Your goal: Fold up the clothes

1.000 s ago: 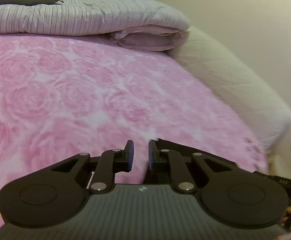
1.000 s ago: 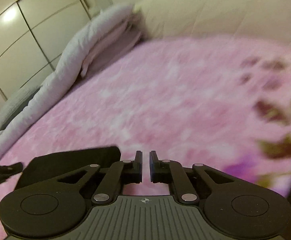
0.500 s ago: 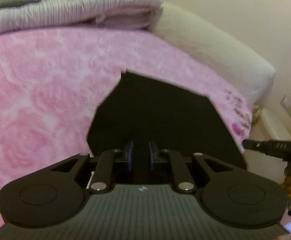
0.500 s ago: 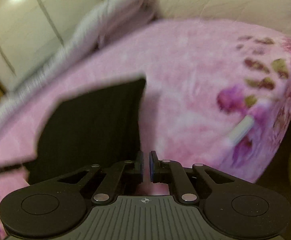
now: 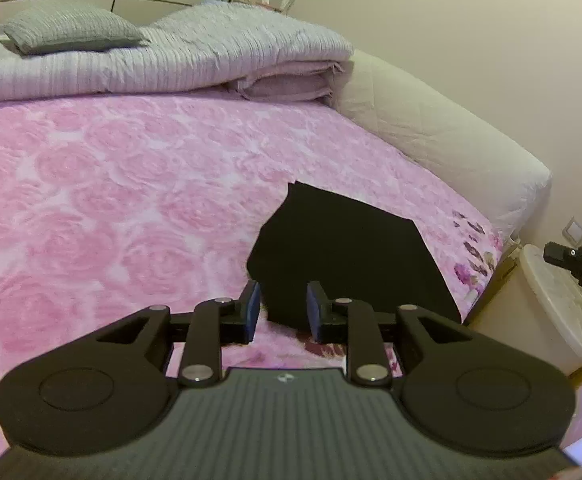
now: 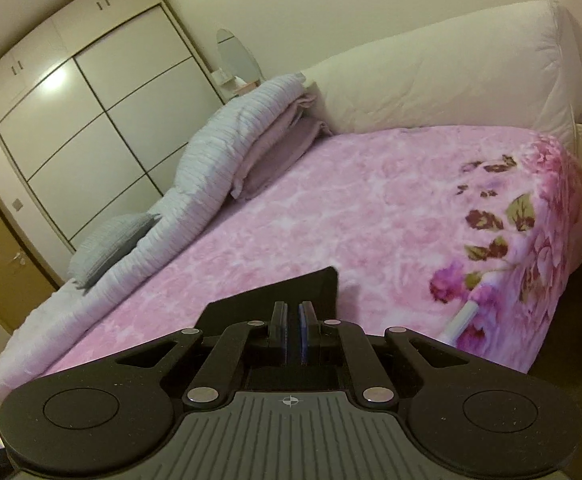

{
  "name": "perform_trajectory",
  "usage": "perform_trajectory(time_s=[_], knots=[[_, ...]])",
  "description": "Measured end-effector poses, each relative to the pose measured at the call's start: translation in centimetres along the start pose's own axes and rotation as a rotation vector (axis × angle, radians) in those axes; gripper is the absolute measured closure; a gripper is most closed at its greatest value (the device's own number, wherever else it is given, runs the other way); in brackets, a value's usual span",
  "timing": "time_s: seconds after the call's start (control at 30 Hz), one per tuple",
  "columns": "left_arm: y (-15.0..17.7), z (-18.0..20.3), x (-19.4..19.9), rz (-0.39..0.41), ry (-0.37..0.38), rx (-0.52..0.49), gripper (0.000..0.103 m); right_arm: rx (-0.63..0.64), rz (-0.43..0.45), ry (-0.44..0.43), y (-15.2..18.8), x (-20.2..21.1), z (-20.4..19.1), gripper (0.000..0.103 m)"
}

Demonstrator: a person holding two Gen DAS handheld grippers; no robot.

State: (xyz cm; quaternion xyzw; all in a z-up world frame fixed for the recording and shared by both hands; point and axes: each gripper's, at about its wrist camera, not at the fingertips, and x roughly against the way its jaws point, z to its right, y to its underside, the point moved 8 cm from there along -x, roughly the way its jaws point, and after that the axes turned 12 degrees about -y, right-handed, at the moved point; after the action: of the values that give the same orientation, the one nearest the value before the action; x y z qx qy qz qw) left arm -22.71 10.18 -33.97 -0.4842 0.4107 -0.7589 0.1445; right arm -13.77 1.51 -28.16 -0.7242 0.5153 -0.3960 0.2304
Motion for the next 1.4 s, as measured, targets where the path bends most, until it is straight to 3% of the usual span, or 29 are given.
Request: perform_trajectory(time_s=[0.23,0.5,0.93,1.4], knots=[[0.1,-0.2,4.5,0.049,-0.006,-0.017,0.076,0.017,0.016,-0.026,2.1,3.2,-3.9,0.096],[2.1,0.9,7.0,0.040,-0.037,-0.061,0.072,0.018,0.030,-0.038,4.5,5.8,-5.9,0.096],[4.8,3.5,7.7,0.014,-0.111,-0.148,0.071,-0.012,-0.069,0.001,12.3,5.9,-5.5,0.096],[5.6,3.7,5.9,-0.025,-0.149,-0.170,0.068,-0.093,-0.099,0.018,14.2,5.3,-4.0,0.095]])
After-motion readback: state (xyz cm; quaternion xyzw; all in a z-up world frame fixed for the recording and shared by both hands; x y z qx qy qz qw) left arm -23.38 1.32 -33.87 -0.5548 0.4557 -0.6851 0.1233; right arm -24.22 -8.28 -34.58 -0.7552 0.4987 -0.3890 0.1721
